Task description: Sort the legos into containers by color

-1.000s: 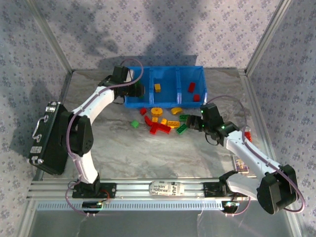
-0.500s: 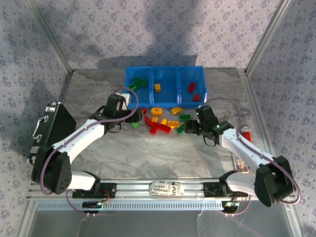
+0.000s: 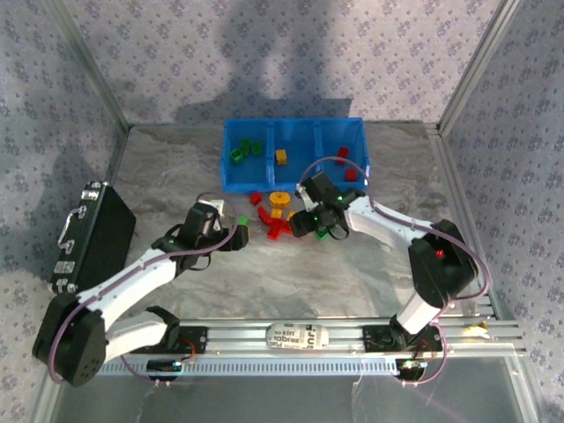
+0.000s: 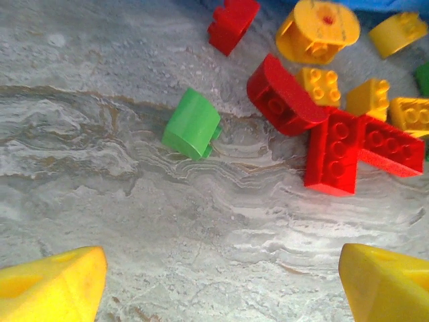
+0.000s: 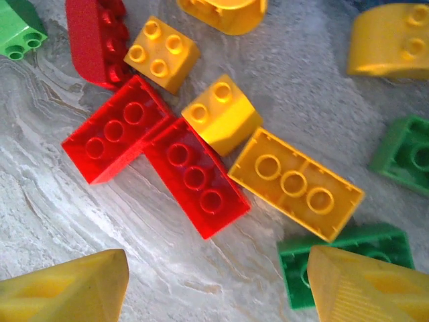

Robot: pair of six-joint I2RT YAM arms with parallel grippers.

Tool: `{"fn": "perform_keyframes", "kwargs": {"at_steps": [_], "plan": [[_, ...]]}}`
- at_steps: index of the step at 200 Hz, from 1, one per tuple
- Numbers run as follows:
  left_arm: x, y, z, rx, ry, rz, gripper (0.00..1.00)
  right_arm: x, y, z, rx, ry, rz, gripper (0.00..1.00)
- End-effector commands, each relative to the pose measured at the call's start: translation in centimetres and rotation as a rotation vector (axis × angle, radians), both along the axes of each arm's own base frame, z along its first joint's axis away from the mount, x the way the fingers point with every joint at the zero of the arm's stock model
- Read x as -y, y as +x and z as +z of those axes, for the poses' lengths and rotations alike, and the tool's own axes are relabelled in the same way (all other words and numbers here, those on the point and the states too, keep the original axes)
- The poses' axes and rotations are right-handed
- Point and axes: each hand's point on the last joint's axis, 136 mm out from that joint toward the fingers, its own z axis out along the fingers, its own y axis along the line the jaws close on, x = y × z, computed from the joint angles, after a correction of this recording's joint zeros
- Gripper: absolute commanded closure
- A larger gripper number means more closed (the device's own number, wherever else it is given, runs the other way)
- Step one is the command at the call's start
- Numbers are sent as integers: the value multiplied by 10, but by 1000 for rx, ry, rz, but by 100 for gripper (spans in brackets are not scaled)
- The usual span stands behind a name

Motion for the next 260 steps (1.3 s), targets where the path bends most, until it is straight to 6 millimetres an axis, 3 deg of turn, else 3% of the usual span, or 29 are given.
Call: {"fn": "perform_keyframes", "kwargs": {"at_steps": [1,34,116,165,218,260], "plan": [[-5,-4,6,27,-23,30,11,-17,-5,-1,-55,-20,100,27],[-11,-13,-1,9,-11,35,11,-35,-8,-19,-85,-57,145,27],[-15,-18,2,31,-30,45,12,-27,-13,-48,-153,-182,115,27],[-17,-19,4,36,-26,46,12,-24,-14,-37,-112,-195,105,27],[-16,-17,6,42,-28,44,12,-11,-13,-45,-113,-243,74,23],[-16,-17,5,42,-28,46,12,-13,-10,-30,-66,-208,70,21]]}}
